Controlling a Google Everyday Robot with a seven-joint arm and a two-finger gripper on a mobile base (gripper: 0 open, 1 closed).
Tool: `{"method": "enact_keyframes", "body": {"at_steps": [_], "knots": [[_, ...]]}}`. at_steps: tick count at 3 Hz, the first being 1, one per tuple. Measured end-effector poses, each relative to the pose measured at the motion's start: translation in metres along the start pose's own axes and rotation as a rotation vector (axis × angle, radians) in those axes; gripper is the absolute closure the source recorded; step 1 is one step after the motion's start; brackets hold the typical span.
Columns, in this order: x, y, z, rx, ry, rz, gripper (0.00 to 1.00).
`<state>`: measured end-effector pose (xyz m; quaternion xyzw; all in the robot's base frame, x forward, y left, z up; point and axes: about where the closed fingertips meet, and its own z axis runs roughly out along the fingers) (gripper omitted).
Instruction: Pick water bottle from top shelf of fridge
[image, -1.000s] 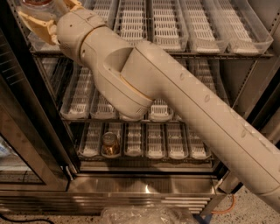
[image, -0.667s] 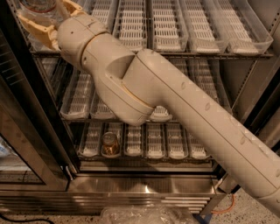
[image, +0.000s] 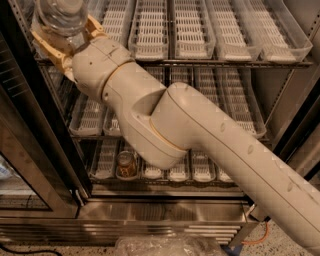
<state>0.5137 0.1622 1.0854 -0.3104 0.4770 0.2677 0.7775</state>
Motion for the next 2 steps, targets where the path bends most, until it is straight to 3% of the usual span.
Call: {"method": "enact_keyframes", "body": {"at_steps": [2], "knots": [[-0.013,0.030,-0.056,-0.007,-0.007,-0.040,1.00]]}}
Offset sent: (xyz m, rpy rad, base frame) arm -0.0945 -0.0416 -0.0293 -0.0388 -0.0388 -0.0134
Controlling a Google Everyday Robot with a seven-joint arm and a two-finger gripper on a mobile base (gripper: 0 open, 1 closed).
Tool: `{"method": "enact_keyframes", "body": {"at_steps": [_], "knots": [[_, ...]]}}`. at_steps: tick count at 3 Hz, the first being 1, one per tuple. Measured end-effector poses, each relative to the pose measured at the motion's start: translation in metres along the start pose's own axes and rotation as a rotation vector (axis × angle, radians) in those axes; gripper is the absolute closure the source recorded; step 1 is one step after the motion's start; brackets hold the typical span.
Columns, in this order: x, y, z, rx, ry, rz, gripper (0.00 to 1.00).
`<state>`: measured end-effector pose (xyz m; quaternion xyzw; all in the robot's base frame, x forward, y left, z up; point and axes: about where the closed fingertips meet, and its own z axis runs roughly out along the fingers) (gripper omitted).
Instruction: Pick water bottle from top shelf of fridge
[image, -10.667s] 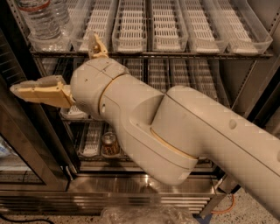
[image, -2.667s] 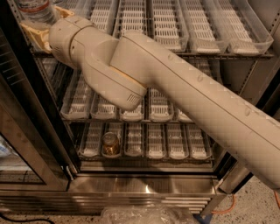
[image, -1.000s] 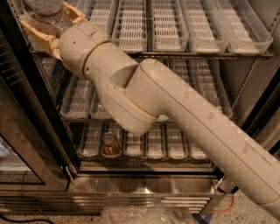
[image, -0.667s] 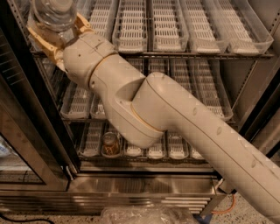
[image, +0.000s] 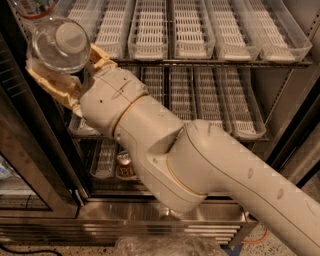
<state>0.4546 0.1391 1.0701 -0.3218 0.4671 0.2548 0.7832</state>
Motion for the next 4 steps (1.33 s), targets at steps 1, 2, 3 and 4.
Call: {"method": "enact_keyframes", "body": {"at_steps": [1,2,3,4], "knots": [[0.009,0.007,-0.033,0.029,0.046,0.026,1.00],[0.026,0.004,-0.064,0.092,0.097,0.071,1.00],[0.041,-0.001,-0.088,0.156,0.138,0.112,1.00],[0.044,-0.002,-0.091,0.164,0.145,0.115,1.00]]}}
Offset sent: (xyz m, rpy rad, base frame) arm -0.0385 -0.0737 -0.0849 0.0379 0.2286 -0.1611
